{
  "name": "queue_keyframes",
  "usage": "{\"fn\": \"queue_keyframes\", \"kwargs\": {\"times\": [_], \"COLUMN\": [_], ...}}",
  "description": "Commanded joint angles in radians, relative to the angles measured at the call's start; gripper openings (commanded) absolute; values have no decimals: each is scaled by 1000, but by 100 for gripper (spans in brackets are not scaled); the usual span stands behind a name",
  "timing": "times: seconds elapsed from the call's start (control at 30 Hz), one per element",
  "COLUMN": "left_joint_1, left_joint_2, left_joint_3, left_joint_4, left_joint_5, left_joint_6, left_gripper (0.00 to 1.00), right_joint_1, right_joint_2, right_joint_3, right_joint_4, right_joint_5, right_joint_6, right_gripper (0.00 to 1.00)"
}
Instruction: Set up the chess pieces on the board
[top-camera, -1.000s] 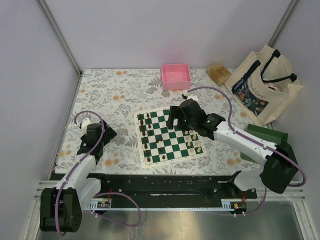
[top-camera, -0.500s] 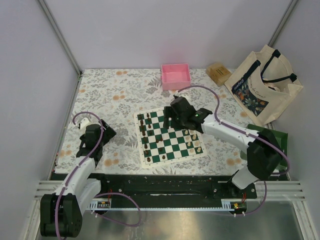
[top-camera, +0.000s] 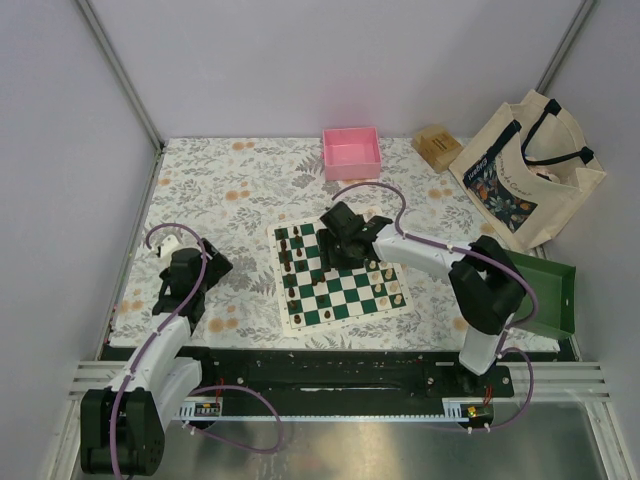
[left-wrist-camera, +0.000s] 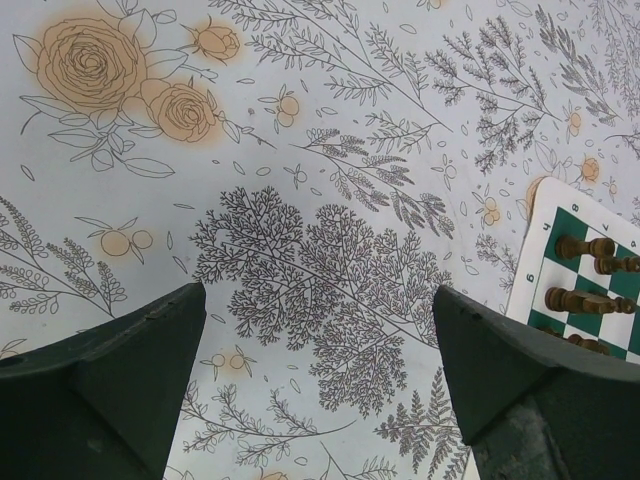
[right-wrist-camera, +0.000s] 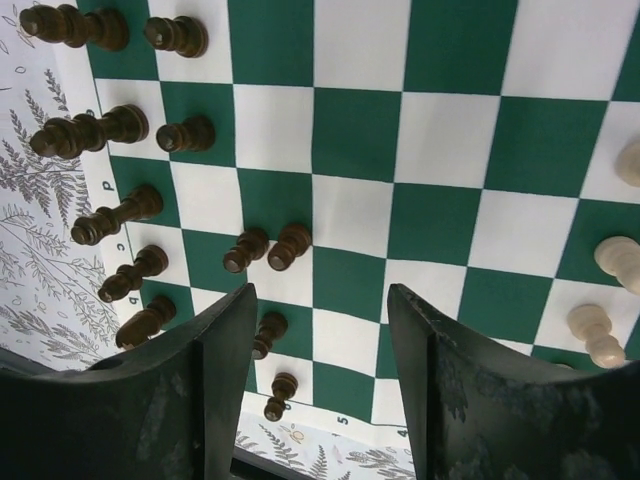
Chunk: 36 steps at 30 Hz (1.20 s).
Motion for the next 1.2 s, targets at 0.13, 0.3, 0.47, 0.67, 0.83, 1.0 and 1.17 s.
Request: {"fn": "queue_keyframes", "kwargs": {"times": [0.13, 0.3, 0.47, 0.67, 0.83, 1.0, 1.17], "left_joint_1": [0, 0, 0, 0, 0, 0, 0], "left_joint_2": [5, 8, 12, 16, 21, 22, 22], "left_joint_3": [-3, -1, -1, 0, 2, 3, 3], "left_joint_4": [56, 58, 59, 62, 61, 61, 61], "left_joint_5": [21, 24, 27, 29, 32, 30, 30], "left_joint_6": [19, 20, 22, 22, 23, 22, 22], "left_gripper": [99, 99, 99, 99, 99, 99, 99], "right_joint_1": [32, 43, 49, 52, 52, 54, 59], "right_joint_2": [74, 99, 122, 142, 159, 162, 159], "right_joint_3": [103, 118, 129, 135, 147, 156, 155], "right_joint_4": [-5, -10, -24, -28, -30, -32, -41], "right_joint_5": [-1, -1, 12, 11, 8, 3, 5], "right_joint_6": [-17, -16, -14, -13, -13, -14, -16], "right_gripper": [57, 48, 48, 47, 46, 41, 35]}}
